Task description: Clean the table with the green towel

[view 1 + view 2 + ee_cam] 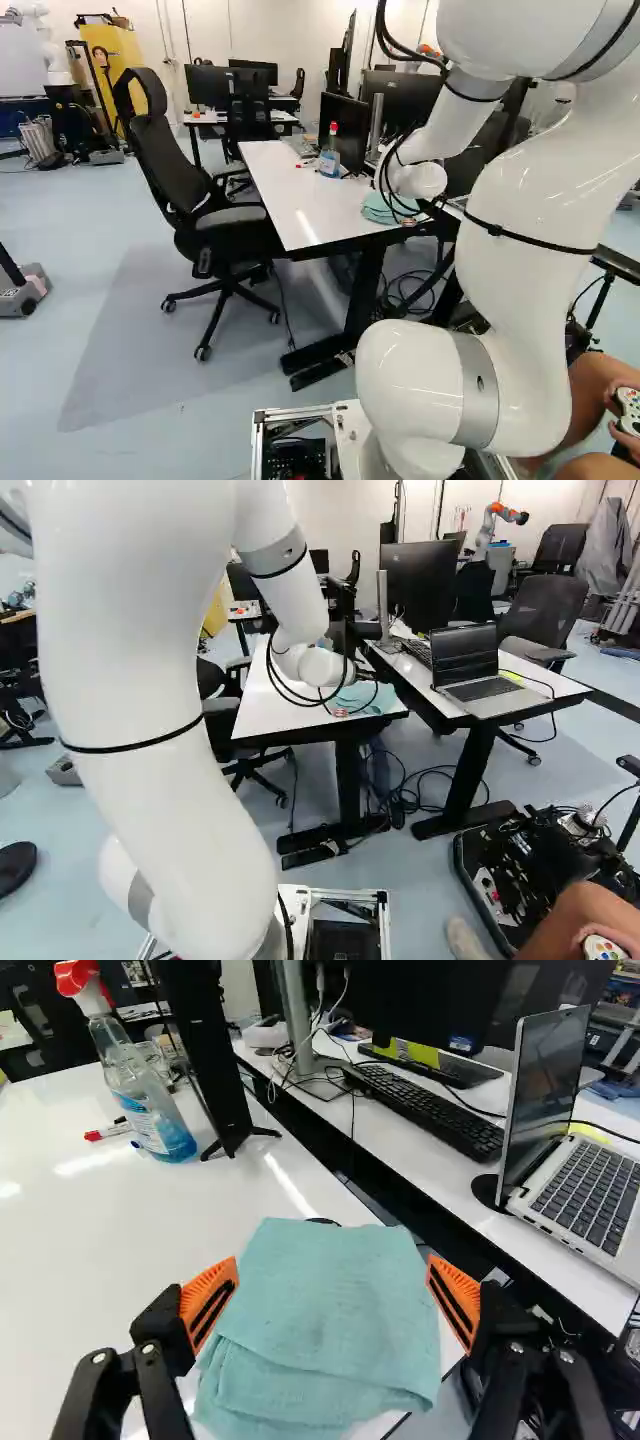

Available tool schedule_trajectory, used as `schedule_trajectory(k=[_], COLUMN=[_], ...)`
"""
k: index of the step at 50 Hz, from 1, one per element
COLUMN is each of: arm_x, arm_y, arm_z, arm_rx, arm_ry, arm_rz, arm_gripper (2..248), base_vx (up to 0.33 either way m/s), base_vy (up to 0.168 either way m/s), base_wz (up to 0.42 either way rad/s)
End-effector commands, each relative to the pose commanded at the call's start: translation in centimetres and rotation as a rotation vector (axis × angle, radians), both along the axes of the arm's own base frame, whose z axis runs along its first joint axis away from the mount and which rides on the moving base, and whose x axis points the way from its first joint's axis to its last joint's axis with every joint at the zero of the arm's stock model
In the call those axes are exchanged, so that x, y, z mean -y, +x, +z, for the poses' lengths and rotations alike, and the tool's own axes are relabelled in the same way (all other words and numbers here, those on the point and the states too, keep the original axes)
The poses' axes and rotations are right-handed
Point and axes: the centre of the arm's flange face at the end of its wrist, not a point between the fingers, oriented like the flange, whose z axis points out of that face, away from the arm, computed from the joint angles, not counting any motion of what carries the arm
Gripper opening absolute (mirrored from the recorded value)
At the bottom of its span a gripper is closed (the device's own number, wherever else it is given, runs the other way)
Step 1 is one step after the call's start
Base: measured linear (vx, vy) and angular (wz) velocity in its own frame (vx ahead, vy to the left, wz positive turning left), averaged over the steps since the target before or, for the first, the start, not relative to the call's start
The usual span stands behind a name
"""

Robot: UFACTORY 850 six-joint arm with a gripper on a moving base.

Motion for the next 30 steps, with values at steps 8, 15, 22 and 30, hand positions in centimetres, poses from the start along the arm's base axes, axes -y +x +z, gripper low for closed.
schedule_trajectory(k=[8, 15, 22, 30], arm_x=[0.5, 0.8, 1.0, 1.2], arm_y=[0.7, 1.4, 2.0, 2.6], arm_z=[-0.2, -0.4, -0.6, -0.8], arm_rx=[-0.016, -0.031, -0.045, -0.062], arm_ry=[0.006, 0.011, 0.016, 0.022], arm_rz=[-0.004, -0.006, -0.006, -0.005], arm_gripper=[247, 247, 247, 247], base_vx=[0.000, 0.000, 0.000, 0.000], base_vy=[0.000, 0.000, 0.000, 0.000], base_wz=[0.000, 0.000, 0.000, 0.000])
